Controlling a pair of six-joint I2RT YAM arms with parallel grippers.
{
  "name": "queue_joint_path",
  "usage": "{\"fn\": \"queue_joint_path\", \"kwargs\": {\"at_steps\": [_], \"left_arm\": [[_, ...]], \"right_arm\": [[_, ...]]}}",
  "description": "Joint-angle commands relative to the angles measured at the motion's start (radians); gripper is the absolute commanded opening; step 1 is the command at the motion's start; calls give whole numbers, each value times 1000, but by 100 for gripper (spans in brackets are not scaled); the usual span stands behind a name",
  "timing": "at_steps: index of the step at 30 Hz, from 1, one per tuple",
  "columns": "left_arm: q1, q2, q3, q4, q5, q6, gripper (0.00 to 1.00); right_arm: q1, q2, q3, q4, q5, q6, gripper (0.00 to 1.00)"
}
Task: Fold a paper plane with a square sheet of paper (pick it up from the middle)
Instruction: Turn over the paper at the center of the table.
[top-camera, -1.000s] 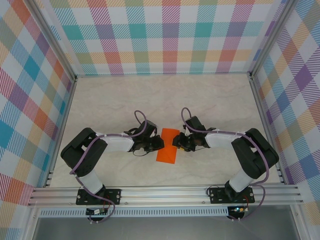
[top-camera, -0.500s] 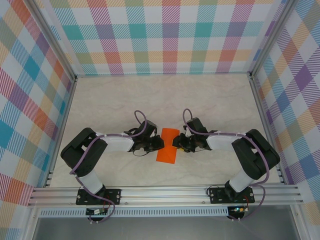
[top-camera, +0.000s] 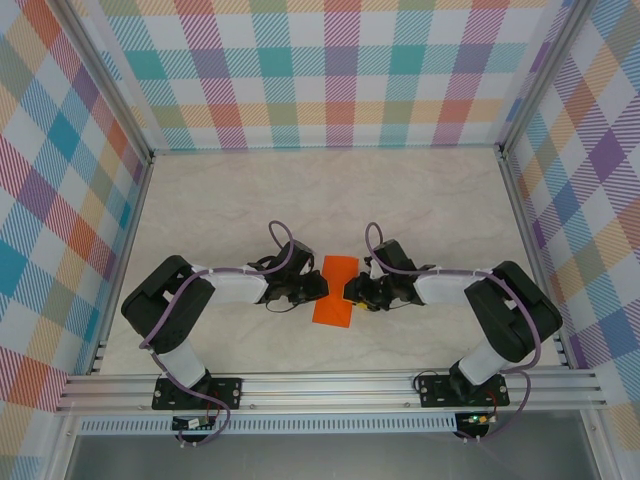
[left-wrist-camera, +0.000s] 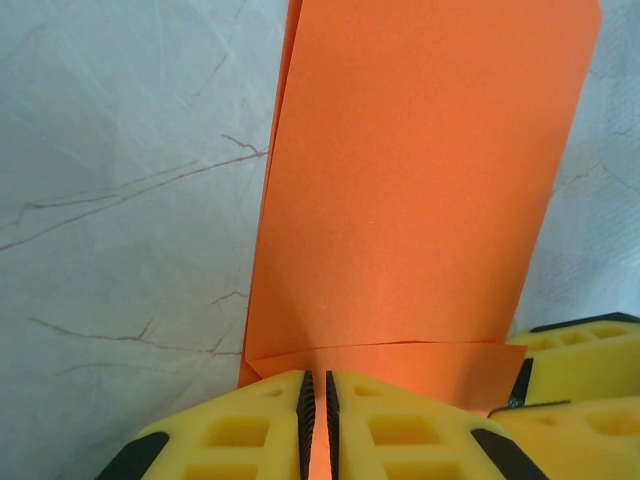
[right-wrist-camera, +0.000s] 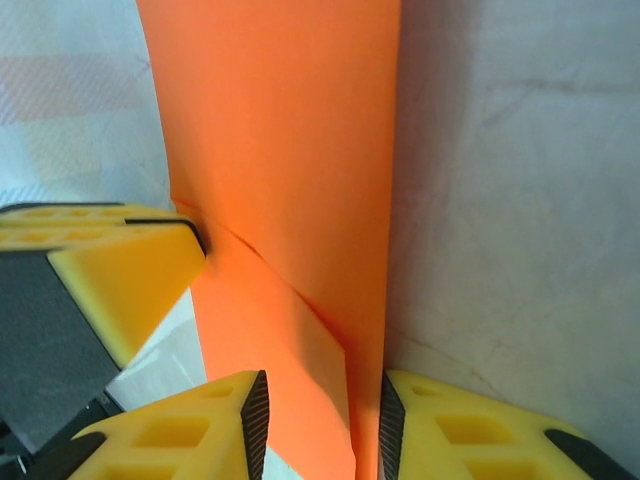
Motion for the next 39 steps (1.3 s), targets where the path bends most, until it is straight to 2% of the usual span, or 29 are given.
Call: {"fn": "queue_joint_path", "kwargs": {"at_steps": [1, 11, 18, 23, 29, 39], "left_arm": [[-8, -18, 3, -64, -33, 0, 16], [-7, -27, -4, -51, -28, -14, 16], [-7, -45, -13, -53, -37, -19, 17], [-9, -80, -24, -42, -41, -29, 21], [-7, -231, -66, -80, -107, -33, 32], [-7, -591, -162, -282, -363, -41, 47]], "right_arm": [[7, -26, -17, 7, -38, -4, 35], [6, 39, -22, 127, -96, -6, 29], [6, 23, -36, 147, -79, -16, 27], [5, -19, -42, 130, -81, -38, 14], [6, -154, -2, -62, -16, -121, 4], [21, -357, 254, -750, 429, -306, 5]]}}
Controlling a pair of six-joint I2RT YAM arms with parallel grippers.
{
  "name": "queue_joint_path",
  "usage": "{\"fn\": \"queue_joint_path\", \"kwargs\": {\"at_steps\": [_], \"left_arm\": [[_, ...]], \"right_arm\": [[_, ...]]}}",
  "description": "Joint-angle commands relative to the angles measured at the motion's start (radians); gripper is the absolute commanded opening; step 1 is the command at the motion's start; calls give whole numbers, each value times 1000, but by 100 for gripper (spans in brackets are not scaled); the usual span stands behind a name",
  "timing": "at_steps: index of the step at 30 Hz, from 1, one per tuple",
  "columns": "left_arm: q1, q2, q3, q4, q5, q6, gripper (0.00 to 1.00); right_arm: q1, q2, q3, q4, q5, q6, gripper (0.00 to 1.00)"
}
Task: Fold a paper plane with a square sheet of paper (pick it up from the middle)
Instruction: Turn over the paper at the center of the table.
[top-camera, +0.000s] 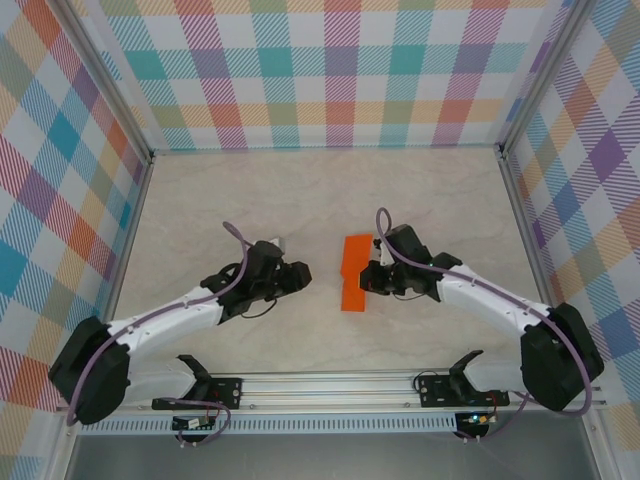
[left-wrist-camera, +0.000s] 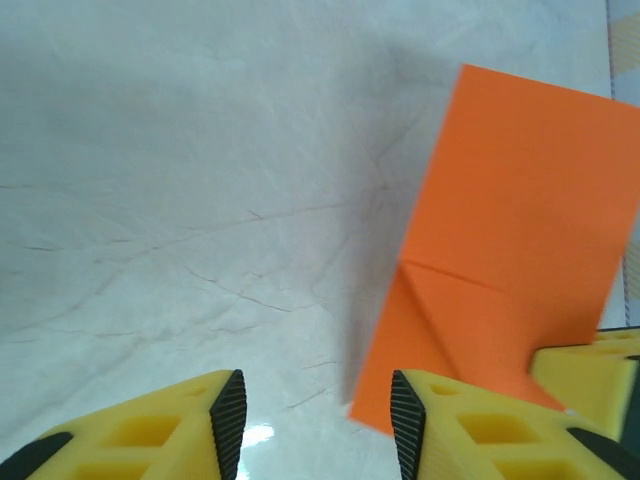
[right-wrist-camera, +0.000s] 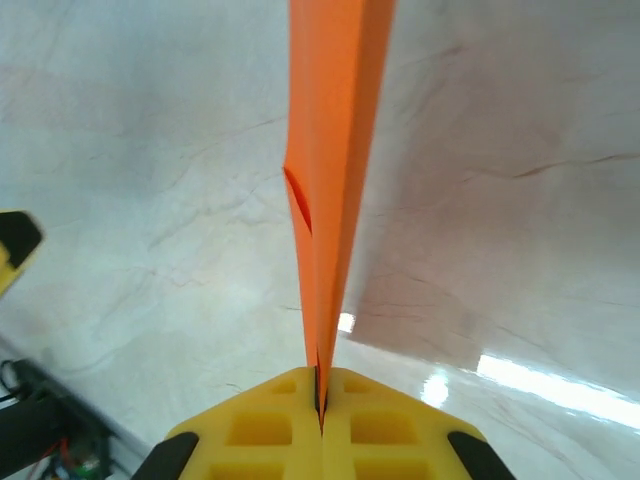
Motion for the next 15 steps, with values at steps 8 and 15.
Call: {"fn": "queue_joint_path", "kwargs": {"at_steps": [8, 15], "left_arm": [[5, -237, -139, -160, -217, -47, 64], [17, -314, -163, -264, -298, -84, 66]], "right_arm": [[126, 82, 396, -813, 701, -59, 5], [238, 334, 512, -886, 735, 12, 8]]}}
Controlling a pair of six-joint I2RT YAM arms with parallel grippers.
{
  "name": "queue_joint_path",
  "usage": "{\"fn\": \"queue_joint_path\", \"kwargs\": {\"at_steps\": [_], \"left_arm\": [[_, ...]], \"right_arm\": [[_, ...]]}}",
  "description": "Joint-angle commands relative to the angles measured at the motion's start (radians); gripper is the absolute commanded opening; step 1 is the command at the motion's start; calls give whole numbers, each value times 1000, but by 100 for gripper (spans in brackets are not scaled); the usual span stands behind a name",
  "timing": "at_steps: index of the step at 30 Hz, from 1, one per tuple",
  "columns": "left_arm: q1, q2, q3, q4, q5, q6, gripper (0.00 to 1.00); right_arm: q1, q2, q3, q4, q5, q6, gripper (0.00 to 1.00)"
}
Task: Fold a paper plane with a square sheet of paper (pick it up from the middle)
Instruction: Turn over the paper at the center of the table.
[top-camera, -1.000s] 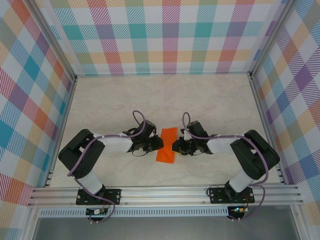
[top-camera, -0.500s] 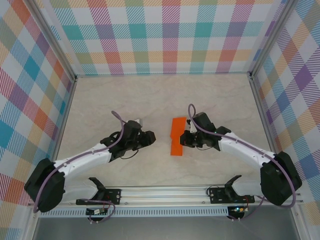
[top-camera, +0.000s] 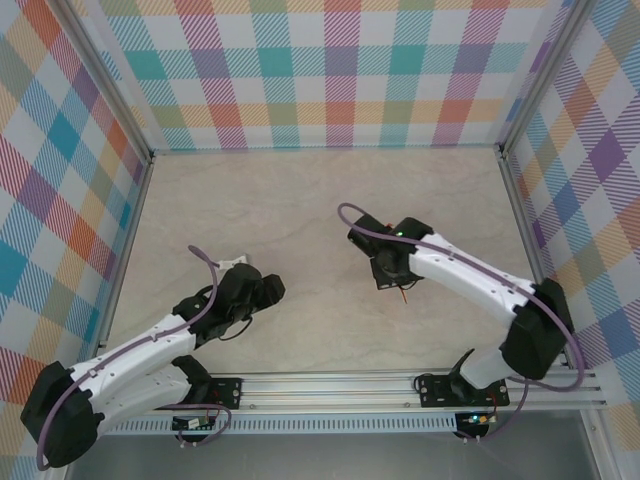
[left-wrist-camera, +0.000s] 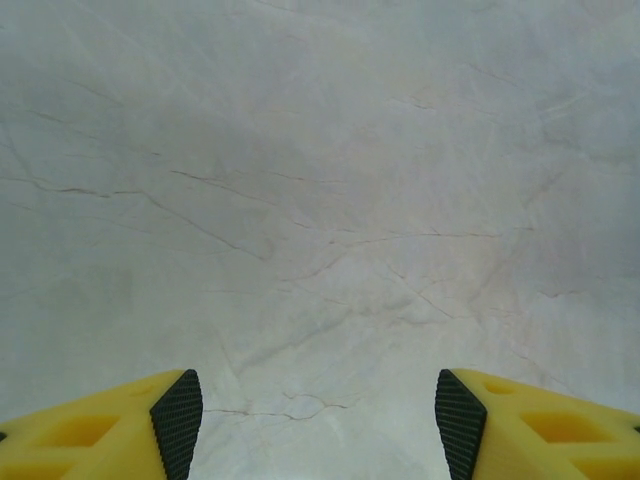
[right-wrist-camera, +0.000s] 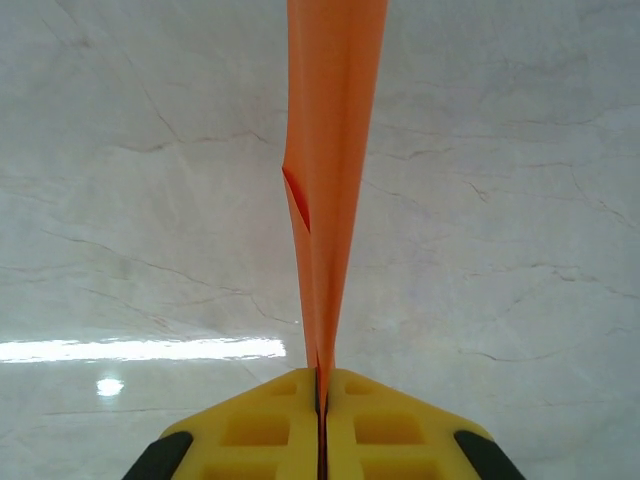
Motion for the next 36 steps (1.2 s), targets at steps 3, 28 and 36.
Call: {"fn": "queue_joint_path", "kwargs": {"at_steps": [3, 28, 36], "left_arm": [[13, -99, -36, -90, -98, -36, 67], [32, -271, -125, -76, 10, -16, 70], [31, -63, -78, 93, 169, 17, 70]], "right_arm": [[70, 213, 112, -122, 63, 81, 9], [98, 318, 123, 475, -565, 26, 43], [-62, 78, -228, 719, -640, 88, 55]]}}
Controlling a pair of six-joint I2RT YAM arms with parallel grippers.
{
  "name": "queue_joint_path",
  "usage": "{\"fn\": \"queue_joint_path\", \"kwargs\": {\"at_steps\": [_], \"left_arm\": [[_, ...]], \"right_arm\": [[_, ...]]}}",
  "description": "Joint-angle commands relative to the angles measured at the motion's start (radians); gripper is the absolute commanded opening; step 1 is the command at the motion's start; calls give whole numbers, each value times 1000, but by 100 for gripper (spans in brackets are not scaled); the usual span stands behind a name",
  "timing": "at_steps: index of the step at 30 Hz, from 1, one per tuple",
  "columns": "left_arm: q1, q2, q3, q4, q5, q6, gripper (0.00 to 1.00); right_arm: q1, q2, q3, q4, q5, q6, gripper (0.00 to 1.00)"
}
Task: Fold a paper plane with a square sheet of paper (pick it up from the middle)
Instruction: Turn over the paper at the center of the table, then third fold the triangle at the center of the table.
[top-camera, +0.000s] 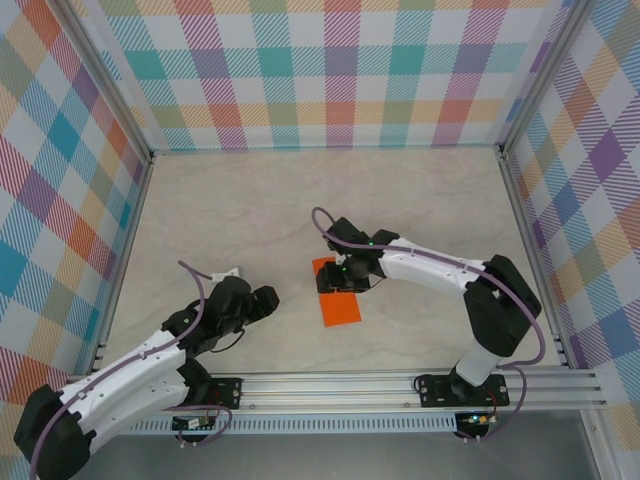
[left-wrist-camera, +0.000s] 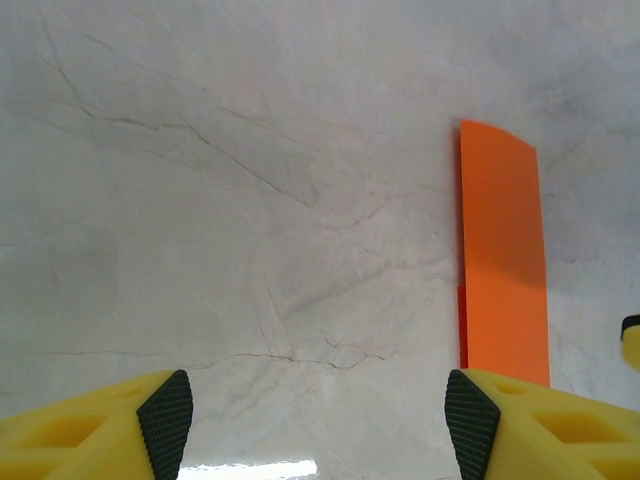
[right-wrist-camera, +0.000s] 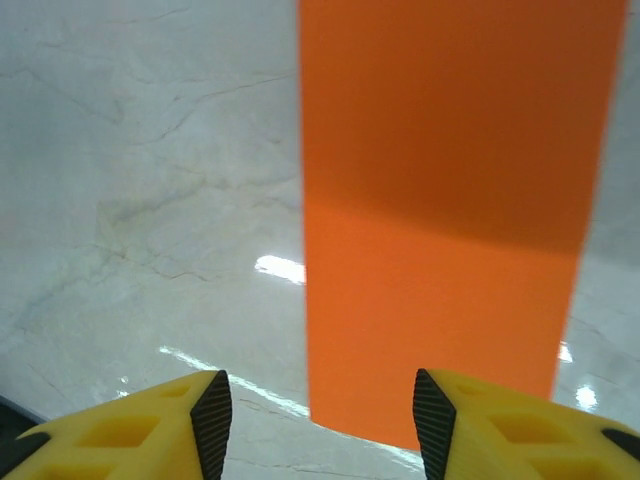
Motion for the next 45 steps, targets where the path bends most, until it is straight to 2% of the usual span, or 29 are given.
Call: {"fn": "queue_joint_path", "kwargs": {"at_steps": [1, 6, 11, 24, 34, 45], "left_arm": [[10, 87, 40, 119, 105, 29, 70], [3, 274, 107, 192, 188, 38, 70], [-35, 438, 192, 213, 216, 55, 67], [-65, 620, 300, 250, 251, 65, 53], [-80, 717, 345, 276, 286, 65, 47], [-83, 749, 352, 281, 275, 70, 46]], "right_arm": [[-81, -65, -135, 155, -102, 42, 55], [-170, -81, -249, 268, -207, 52, 55], [-187, -32, -283, 344, -275, 49, 45], [-176, 16, -417, 456, -308, 87, 37], [-115, -87, -582, 634, -196, 383, 38], [-91, -206, -487, 400, -121, 308, 46]]}}
